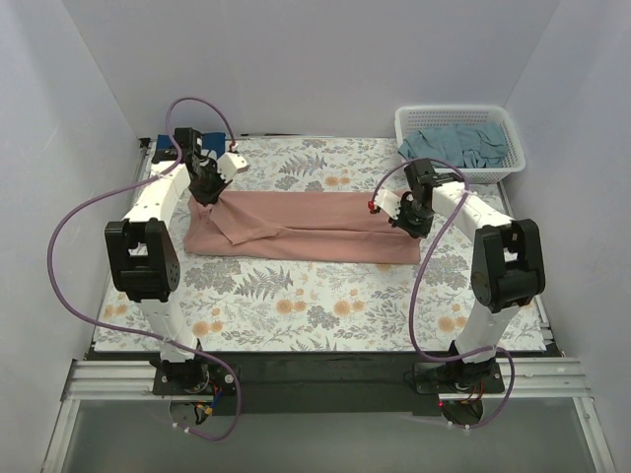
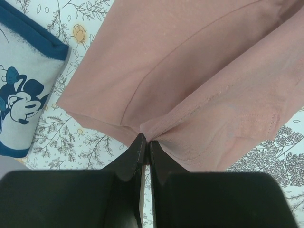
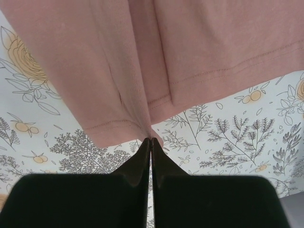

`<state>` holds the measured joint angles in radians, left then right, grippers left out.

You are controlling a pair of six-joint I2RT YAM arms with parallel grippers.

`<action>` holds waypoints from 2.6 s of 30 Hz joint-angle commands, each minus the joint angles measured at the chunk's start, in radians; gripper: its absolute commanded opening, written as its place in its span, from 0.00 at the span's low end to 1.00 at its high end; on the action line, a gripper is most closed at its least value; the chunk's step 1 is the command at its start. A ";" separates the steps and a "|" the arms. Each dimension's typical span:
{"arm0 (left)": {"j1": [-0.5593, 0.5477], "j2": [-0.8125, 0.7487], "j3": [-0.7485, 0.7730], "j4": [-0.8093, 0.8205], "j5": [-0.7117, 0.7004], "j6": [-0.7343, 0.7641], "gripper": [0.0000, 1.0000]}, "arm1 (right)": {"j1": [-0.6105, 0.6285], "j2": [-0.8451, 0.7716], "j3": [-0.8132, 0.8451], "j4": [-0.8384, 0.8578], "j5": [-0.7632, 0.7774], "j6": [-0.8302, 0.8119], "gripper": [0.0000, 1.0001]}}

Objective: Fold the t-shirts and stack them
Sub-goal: Fold the tshirt

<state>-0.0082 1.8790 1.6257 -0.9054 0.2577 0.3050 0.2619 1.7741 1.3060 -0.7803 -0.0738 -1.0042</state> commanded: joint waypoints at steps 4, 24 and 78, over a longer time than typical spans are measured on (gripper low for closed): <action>0.007 0.020 -0.003 0.046 0.002 -0.010 0.00 | -0.013 0.042 0.078 -0.017 0.020 -0.056 0.01; 0.045 0.085 -0.033 0.097 -0.014 -0.033 0.00 | -0.015 0.166 0.180 -0.016 0.045 -0.056 0.01; 0.251 -0.029 -0.484 0.164 -0.015 -0.543 0.00 | -0.023 0.148 -0.137 0.087 0.049 0.312 0.26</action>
<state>0.2363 1.8664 1.2098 -0.7589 0.3180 -0.2684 0.2512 1.8931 1.2713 -0.6739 -0.1207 -0.6590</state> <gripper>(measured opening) 0.025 0.270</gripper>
